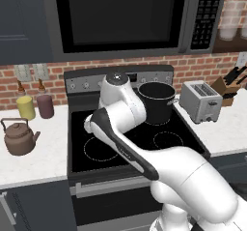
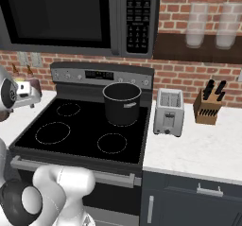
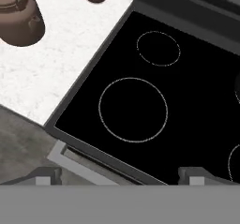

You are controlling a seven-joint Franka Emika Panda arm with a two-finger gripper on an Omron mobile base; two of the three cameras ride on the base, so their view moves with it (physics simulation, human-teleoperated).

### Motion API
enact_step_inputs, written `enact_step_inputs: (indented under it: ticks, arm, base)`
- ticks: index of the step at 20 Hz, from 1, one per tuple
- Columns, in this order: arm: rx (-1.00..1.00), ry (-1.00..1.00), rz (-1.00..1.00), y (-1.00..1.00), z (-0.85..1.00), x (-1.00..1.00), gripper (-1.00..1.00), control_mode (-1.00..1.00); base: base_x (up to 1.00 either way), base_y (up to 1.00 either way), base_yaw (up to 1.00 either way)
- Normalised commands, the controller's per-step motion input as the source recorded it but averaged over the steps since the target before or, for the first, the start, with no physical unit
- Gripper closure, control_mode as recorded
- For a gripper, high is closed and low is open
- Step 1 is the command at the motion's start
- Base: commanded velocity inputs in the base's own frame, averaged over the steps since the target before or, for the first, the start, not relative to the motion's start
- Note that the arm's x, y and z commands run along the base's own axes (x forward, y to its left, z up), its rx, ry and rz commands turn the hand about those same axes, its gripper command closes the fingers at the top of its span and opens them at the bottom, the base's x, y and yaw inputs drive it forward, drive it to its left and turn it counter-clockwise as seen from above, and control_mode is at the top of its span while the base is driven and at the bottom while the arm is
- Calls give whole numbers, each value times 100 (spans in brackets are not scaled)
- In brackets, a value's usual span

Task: Pick the kettle from the counter and place it on a stove burner. Then turn the burner on.

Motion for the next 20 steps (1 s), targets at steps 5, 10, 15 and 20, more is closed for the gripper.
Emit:
enact_step_inputs:
  ticks: [5, 10, 15, 20]
  arm:
    - [1, 4, 24, 48, 4, 2, -100, -100]
    - [0, 16, 34, 56, 4, 3, -100, -100]
    - [-4, 19, 30, 79, 0, 11, -100, -100]
    - [-8, 8, 18, 77, 0, 2, -100, -100]
  base:
    - [0, 0, 0]
    - [0, 0, 0]
    - [0, 0, 0]
    - [0, 0, 0]
